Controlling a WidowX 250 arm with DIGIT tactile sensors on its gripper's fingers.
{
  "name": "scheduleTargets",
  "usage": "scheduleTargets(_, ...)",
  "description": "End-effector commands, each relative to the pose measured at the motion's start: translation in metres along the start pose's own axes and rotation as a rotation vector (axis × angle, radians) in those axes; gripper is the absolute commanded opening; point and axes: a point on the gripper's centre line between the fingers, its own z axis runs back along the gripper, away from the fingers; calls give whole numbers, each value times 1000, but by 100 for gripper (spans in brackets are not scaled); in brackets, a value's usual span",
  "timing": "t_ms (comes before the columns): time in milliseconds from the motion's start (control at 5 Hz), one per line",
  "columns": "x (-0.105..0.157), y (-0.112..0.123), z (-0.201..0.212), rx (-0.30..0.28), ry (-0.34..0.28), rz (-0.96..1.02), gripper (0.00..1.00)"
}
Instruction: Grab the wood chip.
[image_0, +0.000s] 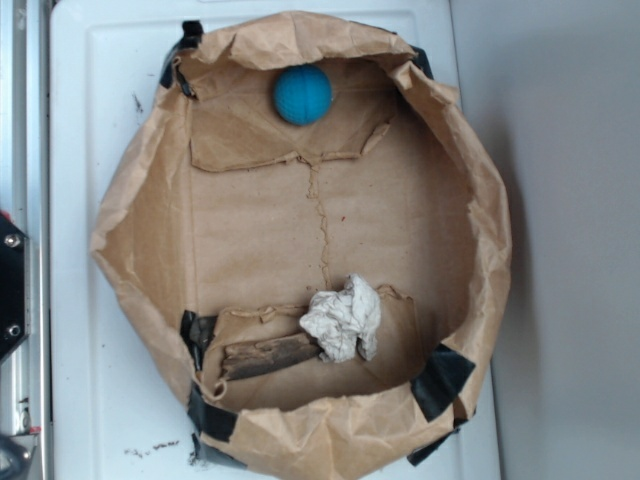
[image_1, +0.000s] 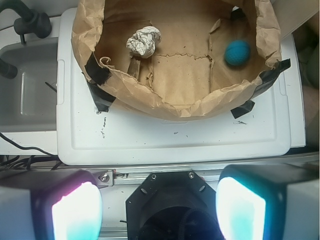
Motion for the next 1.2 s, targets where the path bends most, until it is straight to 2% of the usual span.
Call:
scheduleTargets(0, 0, 0, 0, 0, 0, 0, 100)
scheduleTargets(200, 41, 2, -13, -7, -3, 40, 100)
scheduleTargets(400, 65, 11, -39, -38, 14, 68, 100)
scheduleTargets(600, 80, 19, -76, -10, 68, 88, 100)
scheduleTargets(1000, 80, 19, -76, -10, 68, 88, 100)
